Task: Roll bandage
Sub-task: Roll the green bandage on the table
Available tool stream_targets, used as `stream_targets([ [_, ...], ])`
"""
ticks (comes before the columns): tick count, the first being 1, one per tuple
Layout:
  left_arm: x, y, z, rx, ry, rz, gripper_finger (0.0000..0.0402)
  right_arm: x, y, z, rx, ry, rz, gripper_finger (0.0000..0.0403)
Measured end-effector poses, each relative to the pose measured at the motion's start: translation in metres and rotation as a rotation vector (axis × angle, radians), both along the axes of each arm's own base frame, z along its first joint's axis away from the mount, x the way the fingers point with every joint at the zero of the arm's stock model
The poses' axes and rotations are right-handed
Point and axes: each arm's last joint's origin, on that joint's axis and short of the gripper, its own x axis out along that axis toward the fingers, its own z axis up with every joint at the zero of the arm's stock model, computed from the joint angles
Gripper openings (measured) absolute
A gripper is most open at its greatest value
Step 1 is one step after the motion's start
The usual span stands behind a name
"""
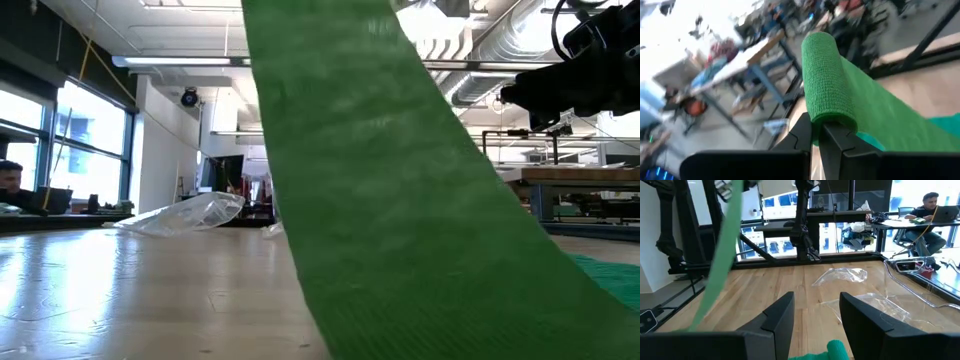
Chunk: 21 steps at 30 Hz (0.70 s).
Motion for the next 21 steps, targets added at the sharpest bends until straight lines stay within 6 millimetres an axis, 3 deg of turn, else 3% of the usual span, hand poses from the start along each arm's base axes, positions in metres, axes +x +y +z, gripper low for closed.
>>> stream_targets([
  [3,0.000,0.015,-0.011,-0.065,0.053,0.039,0.0007,0.000,0.000,0.001,0.025,-0.010,0.002,0.0150],
  [7,-0.003,0.025,-0.023,-0.134,0.098,0.097,0.0006,0.001,-0.001,0.006,0.286,-0.079,-0.024,0.0150],
  [9,-0.006,0.023,-0.026,-0.174,0.082,0.101,0.0006,0.001,-0.001,0.011,0.326,-0.118,-0.010,0.0150],
  [15,-0.014,0.008,-0.041,-0.193,0.030,0.071,0.0006,0.004,0.015,0.038,0.275,-0.349,0.306,0.0150],
  [21,-0.027,-0.001,-0.057,-0.181,0.008,0.070,0.0006,0.023,0.037,0.033,0.261,-0.298,0.375,0.0150],
])
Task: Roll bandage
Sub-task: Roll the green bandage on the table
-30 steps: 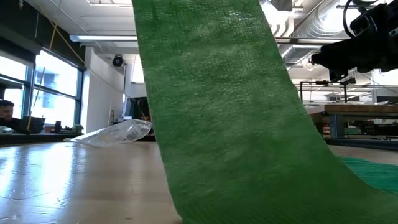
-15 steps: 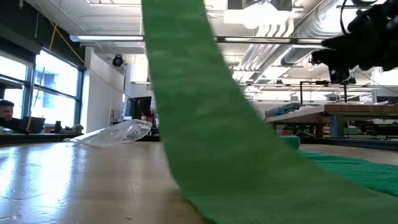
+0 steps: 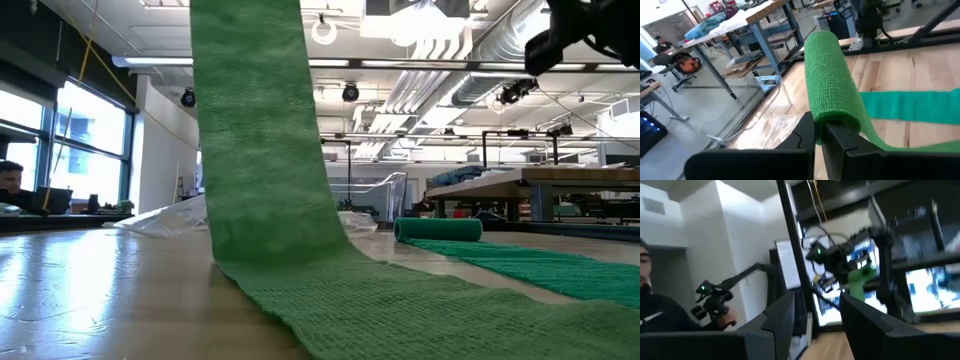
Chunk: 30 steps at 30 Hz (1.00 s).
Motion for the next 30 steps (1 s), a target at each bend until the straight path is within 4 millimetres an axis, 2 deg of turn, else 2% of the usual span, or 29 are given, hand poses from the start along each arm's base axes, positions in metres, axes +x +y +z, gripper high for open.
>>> stream_targets([
  [6,-0.005,0.003,-0.020,-0.020,0.007,0.016,0.0006,0.035,0.031,0.000,0.025,0.234,0.046,0.0150],
  [13,-0.006,0.010,-0.033,-0.057,-0.007,0.058,0.0005,0.091,0.079,-0.006,-0.110,0.497,0.195,0.0150],
  [24,0.000,0.029,-0.049,-0.102,-0.022,0.149,0.0008,0.172,0.165,-0.027,-0.549,0.843,0.358,0.0150],
  [30,0.001,0.030,-0.049,-0.123,-0.037,0.159,0.0010,0.206,0.198,-0.036,-0.766,1.018,0.344,0.0150],
])
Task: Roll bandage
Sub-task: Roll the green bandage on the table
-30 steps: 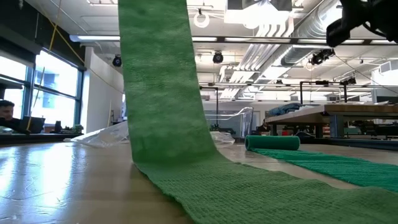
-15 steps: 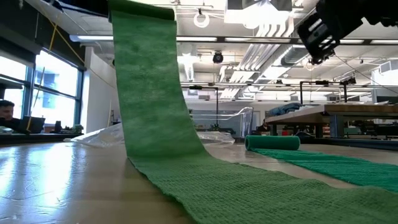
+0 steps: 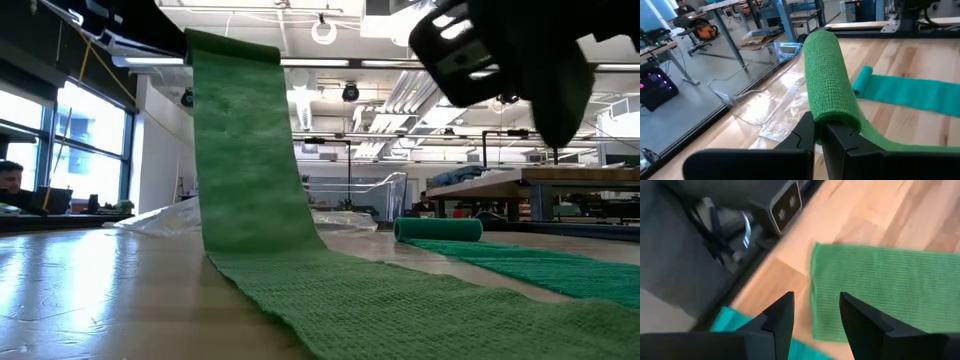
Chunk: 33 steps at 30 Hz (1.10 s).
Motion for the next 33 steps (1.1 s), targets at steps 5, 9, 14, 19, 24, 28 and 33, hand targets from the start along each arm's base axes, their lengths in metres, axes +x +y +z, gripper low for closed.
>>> stream_targets([
  [5,0.000,0.000,-0.001,-0.040,-0.032,0.014,0.0011,0.021,0.015,-0.013,-0.078,0.047,0.053,0.0150],
  [9,0.002,-0.002,-0.004,-0.060,-0.044,0.022,0.0011,0.030,0.022,-0.022,-0.087,0.066,0.074,0.0149],
  [14,0.008,-0.007,-0.011,-0.092,-0.067,0.028,0.0012,0.031,0.023,-0.039,-0.102,0.106,0.043,0.0136],
  [19,0.015,-0.013,-0.017,-0.100,-0.064,0.012,0.0012,0.031,0.025,-0.044,-0.100,0.120,0.039,0.0073],
  [24,0.014,-0.012,-0.019,-0.072,-0.061,0.028,0.0012,0.020,0.034,-0.032,-0.103,0.107,-0.003,0.0010],
  [28,0.011,-0.009,-0.021,-0.030,-0.025,0.040,0.0012,0.005,0.045,0.005,-0.075,0.023,-0.034,0.0002],
  [33,0.006,-0.002,-0.025,0.001,-0.017,0.087,0.0012,-0.016,0.069,0.053,-0.017,-0.100,-0.046,0.0001],
])
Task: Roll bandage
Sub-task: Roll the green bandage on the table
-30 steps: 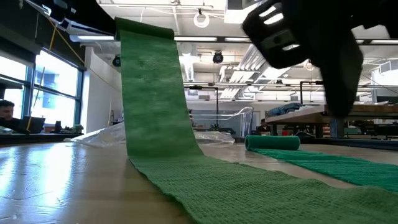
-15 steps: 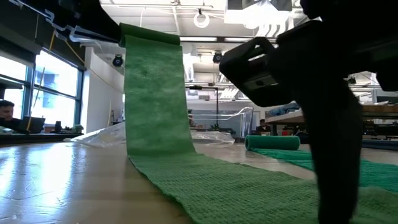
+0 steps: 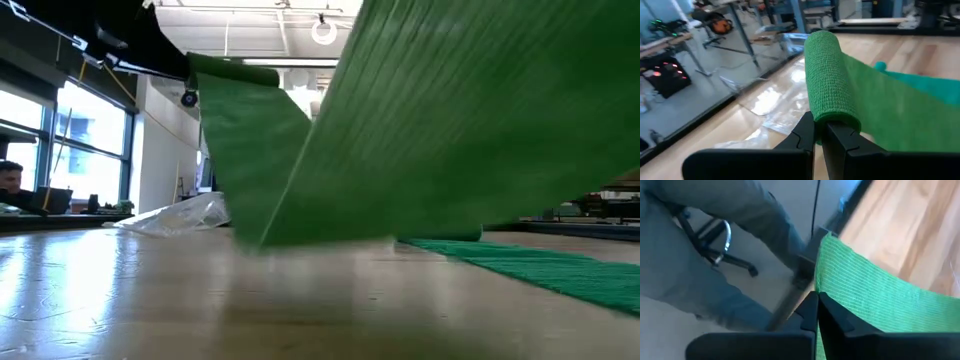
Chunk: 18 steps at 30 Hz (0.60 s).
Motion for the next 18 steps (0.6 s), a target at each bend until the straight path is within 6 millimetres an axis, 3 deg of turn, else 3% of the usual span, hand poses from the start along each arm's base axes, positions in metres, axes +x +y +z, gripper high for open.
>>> stream_targets([
  [10,-0.011,0.002,-0.004,-0.026,-0.043,0.037,0.0009,-0.038,0.053,0.070,0.114,-0.175,0.047,0.0000],
  [15,-0.018,-0.010,-0.002,-0.057,-0.146,0.012,0.0006,-0.053,0.063,0.094,0.083,-0.226,0.031,0.0000],
  [18,-0.026,-0.020,0.000,-0.086,-0.235,-0.012,0.0005,-0.057,0.061,0.096,0.035,-0.214,0.017,0.0000],
])
